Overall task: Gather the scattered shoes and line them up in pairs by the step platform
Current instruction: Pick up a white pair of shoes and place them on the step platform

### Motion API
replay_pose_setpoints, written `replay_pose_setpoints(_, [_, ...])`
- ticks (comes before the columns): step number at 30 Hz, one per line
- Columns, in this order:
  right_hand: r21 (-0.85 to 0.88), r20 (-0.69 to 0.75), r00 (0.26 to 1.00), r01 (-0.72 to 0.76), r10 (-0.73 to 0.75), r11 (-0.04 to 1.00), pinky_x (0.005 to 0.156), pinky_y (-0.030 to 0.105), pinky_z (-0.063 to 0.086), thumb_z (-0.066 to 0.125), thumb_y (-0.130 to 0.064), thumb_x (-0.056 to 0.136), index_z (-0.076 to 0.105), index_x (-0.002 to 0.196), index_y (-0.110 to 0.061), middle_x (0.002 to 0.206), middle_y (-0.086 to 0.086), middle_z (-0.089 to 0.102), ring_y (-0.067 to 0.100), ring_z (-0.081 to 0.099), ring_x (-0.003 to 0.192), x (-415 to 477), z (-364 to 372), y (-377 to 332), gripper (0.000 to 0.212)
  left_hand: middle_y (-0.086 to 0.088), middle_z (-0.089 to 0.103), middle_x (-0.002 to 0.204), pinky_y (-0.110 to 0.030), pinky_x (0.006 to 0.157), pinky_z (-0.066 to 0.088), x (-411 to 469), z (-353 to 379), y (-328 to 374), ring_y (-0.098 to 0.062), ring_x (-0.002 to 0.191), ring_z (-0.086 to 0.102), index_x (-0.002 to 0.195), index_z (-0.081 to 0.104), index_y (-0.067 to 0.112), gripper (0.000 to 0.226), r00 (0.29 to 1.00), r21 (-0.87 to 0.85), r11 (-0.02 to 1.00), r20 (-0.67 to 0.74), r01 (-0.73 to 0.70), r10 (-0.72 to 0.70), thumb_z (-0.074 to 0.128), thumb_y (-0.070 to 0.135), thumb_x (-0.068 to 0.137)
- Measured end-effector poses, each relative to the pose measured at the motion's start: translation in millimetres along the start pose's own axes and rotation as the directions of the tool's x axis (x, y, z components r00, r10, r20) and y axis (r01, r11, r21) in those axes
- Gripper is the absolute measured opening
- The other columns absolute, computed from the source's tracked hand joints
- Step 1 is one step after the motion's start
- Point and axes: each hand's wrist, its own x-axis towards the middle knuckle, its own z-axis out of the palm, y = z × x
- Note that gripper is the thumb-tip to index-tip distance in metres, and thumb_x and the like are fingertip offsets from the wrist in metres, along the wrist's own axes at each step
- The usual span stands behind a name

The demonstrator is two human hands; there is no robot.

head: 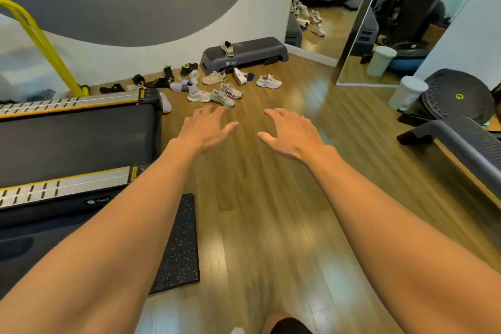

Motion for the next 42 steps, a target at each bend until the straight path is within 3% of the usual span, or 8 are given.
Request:
replay_pose_setpoints(7, [0.033, 0.022, 0.999, -0.033, 0.032, 0.999, 0.112, 0.052, 0.027, 0.046, -0.055, 0.091, 0.029, 0.149, -0.025, 0.153, 0.002, 0.034, 0.026, 0.034, 0.138, 141.7, 20.1, 52.9, 0.067, -0.010, 0.032, 0.153, -0.055, 0.109, 0.030, 152.4, 13.7, -11.3, -0.034, 0.138, 0.030, 0.147, 0.032, 0.026, 0.064, 0.999, -0.003, 1.000, 0.038, 0.010, -0.010, 0.037, 0.062, 0.094])
replay_pose_setpoints(15, [0.041, 0.011, 1.000, 0.016, -0.017, 0.999, 0.101, 0.048, 0.039, 0.047, -0.052, 0.090, 0.035, 0.145, -0.023, 0.143, 0.008, 0.046, 0.031, 0.046, 0.127, 317.7, 14.7, 119.9, 0.064, -0.009, 0.029, 0.155, -0.054, 0.111, 0.028, 320.8, 11.4, -12.0, -0.033, 0.141, 0.026, 0.148, 0.031, 0.025, 0.063, 0.996, 0.010, 0.998, 0.060, 0.063, -0.064, 0.034, 0.060, 0.096])
replay_pose_setpoints(24, [0.110, 0.074, 0.996, 0.044, -0.052, 0.993, 0.101, 0.044, 0.039, 0.047, -0.055, 0.089, 0.034, 0.146, -0.025, 0.150, 0.004, 0.038, 0.028, 0.041, 0.133, 500.9, 62.6, 146.0, 0.065, -0.007, 0.031, 0.155, -0.053, 0.110, 0.029, 491.4, 31.5, -66.0, -0.031, 0.141, 0.027, 0.148, 0.031, 0.026, 0.066, 0.985, 0.024, 0.990, 0.105, 0.136, -0.138, 0.034, 0.064, 0.093])
replay_pose_setpoints(36, [0.145, 0.177, 0.984, -0.044, 0.018, 0.989, 0.094, 0.048, 0.045, 0.048, -0.052, 0.090, 0.038, 0.142, -0.025, 0.143, 0.002, 0.044, 0.029, 0.046, 0.126, 729.5, 98.9, 189.9, 0.059, -0.009, 0.036, 0.150, -0.049, 0.108, 0.034, 733.5, 37.5, -123.9, -0.031, 0.137, 0.034, 0.146, 0.035, 0.023, 0.061, 0.987, -0.040, 0.995, 0.136, 0.091, -0.085, 0.042, 0.056, 0.095])
replay_pose_setpoints(42, [0.193, 0.219, 0.976, -0.049, 0.006, 0.980, 0.096, 0.043, 0.043, 0.049, -0.049, 0.091, 0.039, 0.143, -0.023, 0.142, 0.005, 0.045, 0.029, 0.046, 0.126, 856.1, 127.3, 222.7, 0.059, -0.009, 0.038, 0.149, -0.047, 0.104, 0.035, 852.2, 63.1, -150.1, -0.031, 0.135, 0.036, 0.144, 0.037, 0.027, 0.059, 0.978, -0.038, 0.989, 0.160, 0.142, -0.134, 0.046, 0.055, 0.093])
